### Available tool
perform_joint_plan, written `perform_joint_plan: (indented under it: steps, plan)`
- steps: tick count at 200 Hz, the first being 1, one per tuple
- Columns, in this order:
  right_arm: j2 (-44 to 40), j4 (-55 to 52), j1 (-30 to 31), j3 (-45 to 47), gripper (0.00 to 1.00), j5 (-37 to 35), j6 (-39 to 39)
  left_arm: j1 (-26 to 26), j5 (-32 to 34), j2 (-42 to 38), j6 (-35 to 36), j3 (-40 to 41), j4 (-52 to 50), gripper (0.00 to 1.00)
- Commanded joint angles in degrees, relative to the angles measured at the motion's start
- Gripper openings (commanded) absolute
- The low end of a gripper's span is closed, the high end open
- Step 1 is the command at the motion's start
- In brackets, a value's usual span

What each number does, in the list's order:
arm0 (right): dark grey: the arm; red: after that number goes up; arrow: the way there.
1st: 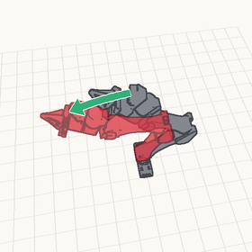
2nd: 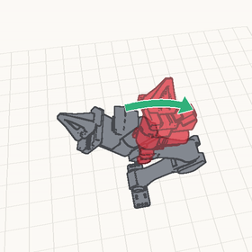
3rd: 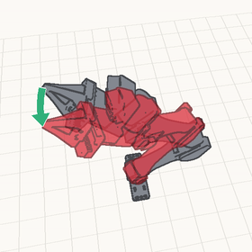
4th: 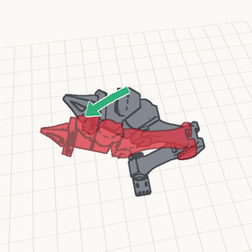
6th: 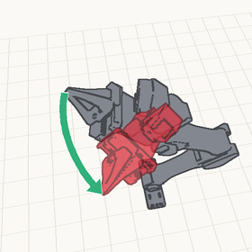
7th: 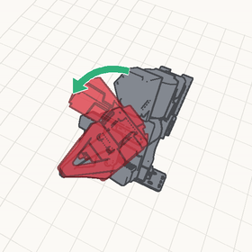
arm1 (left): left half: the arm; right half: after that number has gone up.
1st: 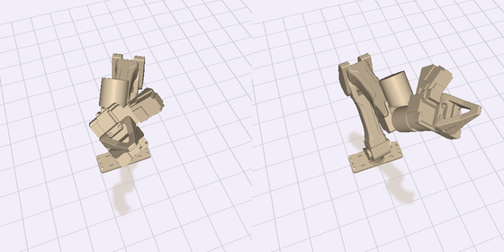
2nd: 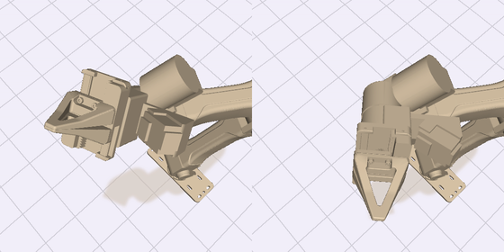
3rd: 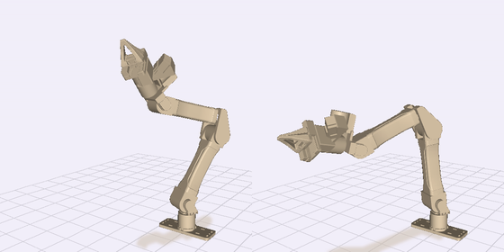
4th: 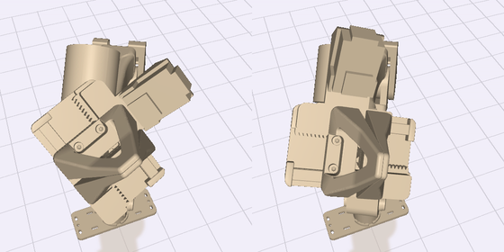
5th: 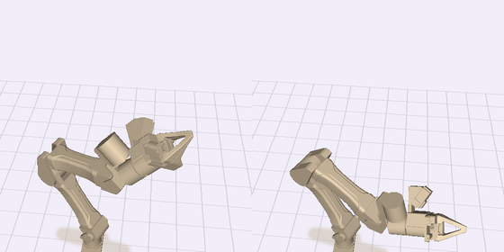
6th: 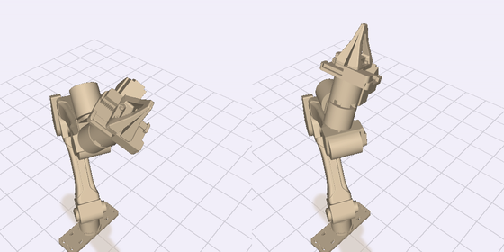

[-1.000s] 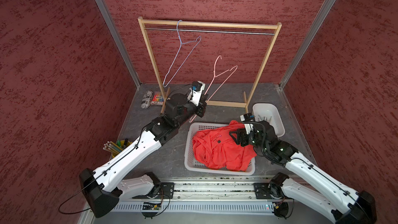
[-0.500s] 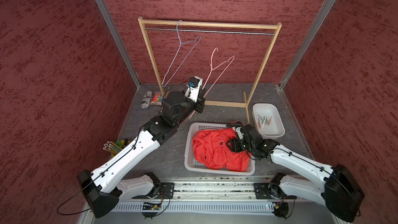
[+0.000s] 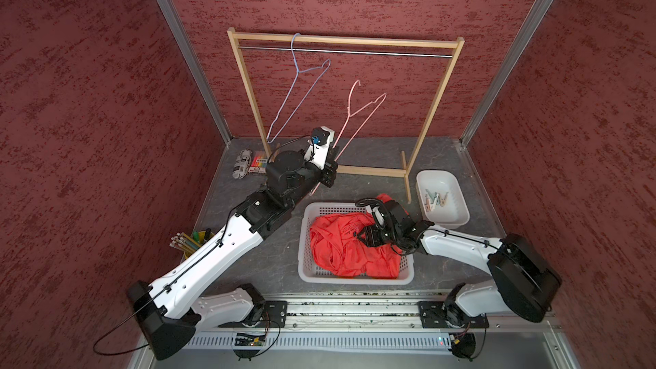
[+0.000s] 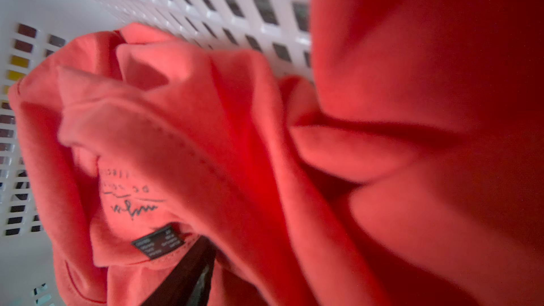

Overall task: Remove the clothespins securing tank tops to the hanger
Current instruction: Adjust the tank top in the basket.

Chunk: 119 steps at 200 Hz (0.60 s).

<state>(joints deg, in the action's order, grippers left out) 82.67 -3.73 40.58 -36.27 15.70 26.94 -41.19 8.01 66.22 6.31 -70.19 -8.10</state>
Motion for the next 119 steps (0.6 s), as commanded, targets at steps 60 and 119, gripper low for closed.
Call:
perform_joint_plan:
  steps: [60,119]
  plan:
    - [-1.76,-3.82,-2.27,7.84,0.68,-0.72,5.48,0.63,-0.67,5.2,0.57,-7.57,-1.26,0.0]
    - [-22.4,-6.9,-2.27,-3.05,0.78,-2.27,-3.08,1.24,3.68,11.16,-1.01,-17.61,-6.44,0.0]
